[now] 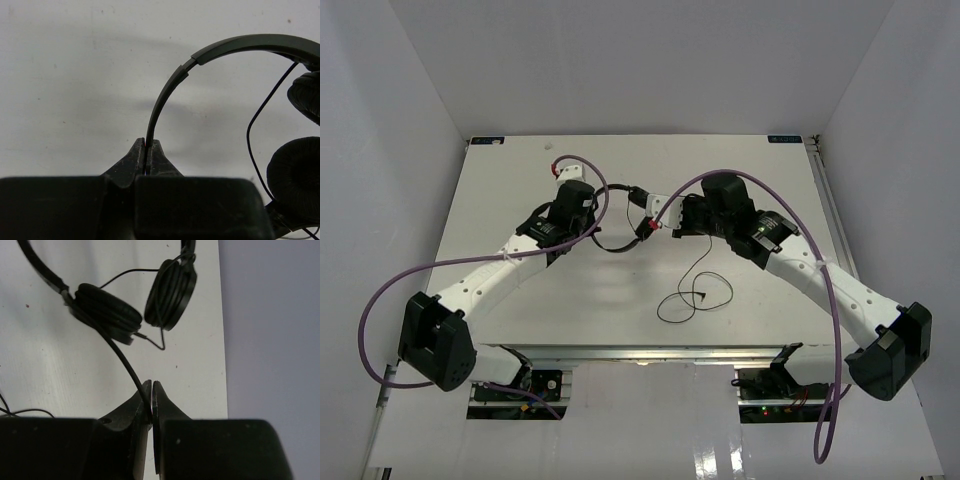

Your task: Wrap the headphones

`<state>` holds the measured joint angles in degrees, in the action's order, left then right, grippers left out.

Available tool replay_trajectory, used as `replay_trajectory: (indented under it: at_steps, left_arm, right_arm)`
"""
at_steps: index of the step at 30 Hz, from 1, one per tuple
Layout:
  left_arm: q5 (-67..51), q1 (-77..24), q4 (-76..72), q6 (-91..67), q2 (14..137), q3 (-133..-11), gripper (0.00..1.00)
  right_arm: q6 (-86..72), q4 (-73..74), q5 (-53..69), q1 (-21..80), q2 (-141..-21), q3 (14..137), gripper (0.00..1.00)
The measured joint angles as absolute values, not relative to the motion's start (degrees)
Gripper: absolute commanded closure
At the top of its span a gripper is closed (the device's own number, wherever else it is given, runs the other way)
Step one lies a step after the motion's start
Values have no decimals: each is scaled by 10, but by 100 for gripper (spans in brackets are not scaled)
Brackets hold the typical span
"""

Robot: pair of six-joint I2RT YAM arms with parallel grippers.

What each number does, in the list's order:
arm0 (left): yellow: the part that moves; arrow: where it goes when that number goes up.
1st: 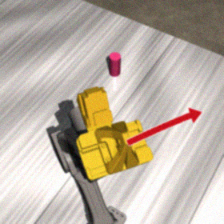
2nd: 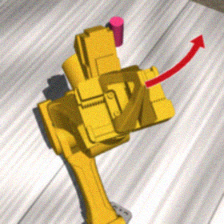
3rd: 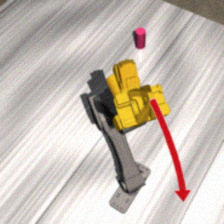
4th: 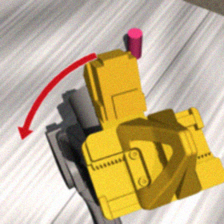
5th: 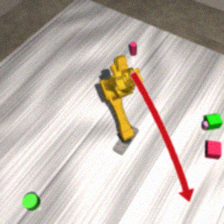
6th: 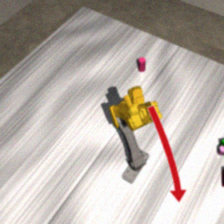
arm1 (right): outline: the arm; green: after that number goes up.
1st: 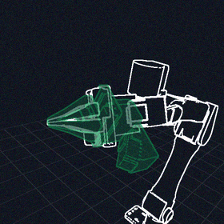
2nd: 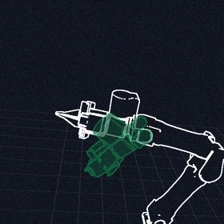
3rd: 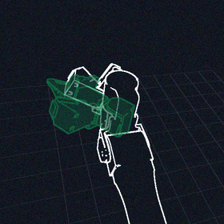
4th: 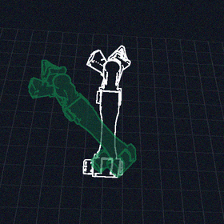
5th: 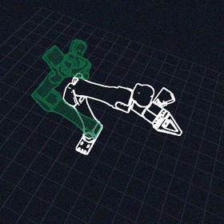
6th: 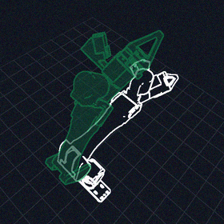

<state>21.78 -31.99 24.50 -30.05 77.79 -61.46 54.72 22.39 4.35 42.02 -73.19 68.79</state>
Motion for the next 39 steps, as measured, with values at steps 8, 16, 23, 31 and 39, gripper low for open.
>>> replay_trajectory:
  at_steps: [8,16,23,31,39]
  left_arm:
    - [118,-330,218,-244,751,-562,100]
    - [37,-362,205,-213,714,-526,100]
    - [-16,-366,198,-205,652,-521,100]
    - [-32,-370,209,-205,617,-521,100]
    - [9,-370,230,-218,551,-523,100]
  right_arm:
    - [549,221,34,420,-757,688,84]
    - [537,220,68,403,-771,688,82]
    - [515,215,133,369,-778,687,81]
    - [456,211,229,308,-801,689,57]
    - [467,195,411,172,-745,619,3]
